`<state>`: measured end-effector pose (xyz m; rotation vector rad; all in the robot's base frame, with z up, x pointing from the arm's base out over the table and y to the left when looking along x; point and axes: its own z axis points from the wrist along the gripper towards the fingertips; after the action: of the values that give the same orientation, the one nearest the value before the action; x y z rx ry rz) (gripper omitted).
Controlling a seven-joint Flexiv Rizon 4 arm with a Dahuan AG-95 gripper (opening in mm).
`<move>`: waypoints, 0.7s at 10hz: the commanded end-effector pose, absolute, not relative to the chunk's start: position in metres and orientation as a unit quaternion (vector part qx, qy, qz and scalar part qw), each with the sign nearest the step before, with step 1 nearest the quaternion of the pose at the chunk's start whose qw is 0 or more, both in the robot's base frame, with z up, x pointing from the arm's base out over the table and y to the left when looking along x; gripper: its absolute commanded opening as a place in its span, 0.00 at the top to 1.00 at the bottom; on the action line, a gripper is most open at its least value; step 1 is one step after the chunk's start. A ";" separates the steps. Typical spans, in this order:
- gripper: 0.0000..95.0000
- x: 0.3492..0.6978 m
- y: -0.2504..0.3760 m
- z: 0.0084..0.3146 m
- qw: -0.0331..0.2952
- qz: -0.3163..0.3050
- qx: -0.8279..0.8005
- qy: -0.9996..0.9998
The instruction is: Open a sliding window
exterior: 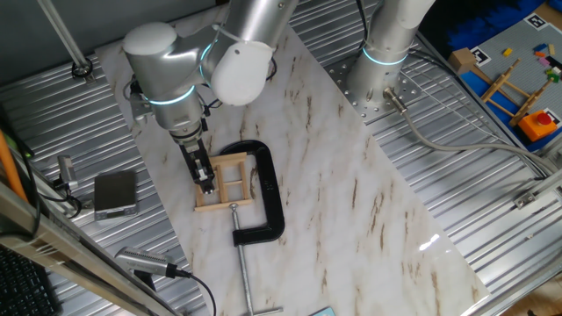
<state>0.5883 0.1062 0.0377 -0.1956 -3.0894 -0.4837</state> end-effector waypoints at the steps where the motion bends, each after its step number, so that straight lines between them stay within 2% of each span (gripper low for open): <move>1: 0.40 0.588 0.106 0.038 0.008 -0.153 -0.061 -0.986; 7: 0.40 0.588 0.105 0.033 0.010 -0.148 -0.050 -0.988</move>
<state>0.5880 0.1050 0.0324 -0.1537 -3.0830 -0.4607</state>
